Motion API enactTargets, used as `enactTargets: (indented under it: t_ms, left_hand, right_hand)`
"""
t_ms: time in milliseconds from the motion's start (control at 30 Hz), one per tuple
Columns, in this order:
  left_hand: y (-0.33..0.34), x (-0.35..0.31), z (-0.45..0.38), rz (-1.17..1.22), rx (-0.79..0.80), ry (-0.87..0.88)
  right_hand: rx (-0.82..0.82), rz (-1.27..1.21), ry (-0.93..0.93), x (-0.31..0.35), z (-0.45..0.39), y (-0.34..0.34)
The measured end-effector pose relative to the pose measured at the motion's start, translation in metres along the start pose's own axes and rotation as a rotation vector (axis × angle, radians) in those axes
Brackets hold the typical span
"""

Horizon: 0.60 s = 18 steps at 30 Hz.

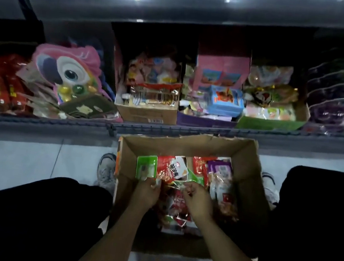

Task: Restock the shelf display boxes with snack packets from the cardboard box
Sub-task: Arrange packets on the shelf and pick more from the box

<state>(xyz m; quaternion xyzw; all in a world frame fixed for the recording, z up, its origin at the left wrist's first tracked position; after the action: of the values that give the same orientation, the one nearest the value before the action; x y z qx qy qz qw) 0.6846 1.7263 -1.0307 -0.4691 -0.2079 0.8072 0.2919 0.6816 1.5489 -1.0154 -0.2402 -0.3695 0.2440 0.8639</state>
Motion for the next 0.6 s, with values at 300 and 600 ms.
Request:
enactTargets:
  t_ms: [300,600]
  left_hand:
    - [0.033,0.047,0.002,0.050,-0.059,-0.252]
    - [0.052,0.059,-0.002,0.051,-0.006,-0.224]
  right_hand:
    - [0.351,-0.045,0.220,-0.045,-0.012,0.063]
    - [0.454,-0.133,0.295,-0.058,-0.018,0.079]
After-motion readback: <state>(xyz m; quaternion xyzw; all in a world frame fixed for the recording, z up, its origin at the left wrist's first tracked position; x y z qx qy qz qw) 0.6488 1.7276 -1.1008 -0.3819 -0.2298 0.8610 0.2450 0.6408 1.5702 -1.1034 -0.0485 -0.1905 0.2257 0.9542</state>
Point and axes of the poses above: each hand's wrist, its own z-axis away from the middle knuckle, its own y-axis out of the palm, x = y × z, the point moved 6 cm from there along -z, towards the middle knuckle, and after that the axes turned 13 degrees about y, right-handed, at the moved point
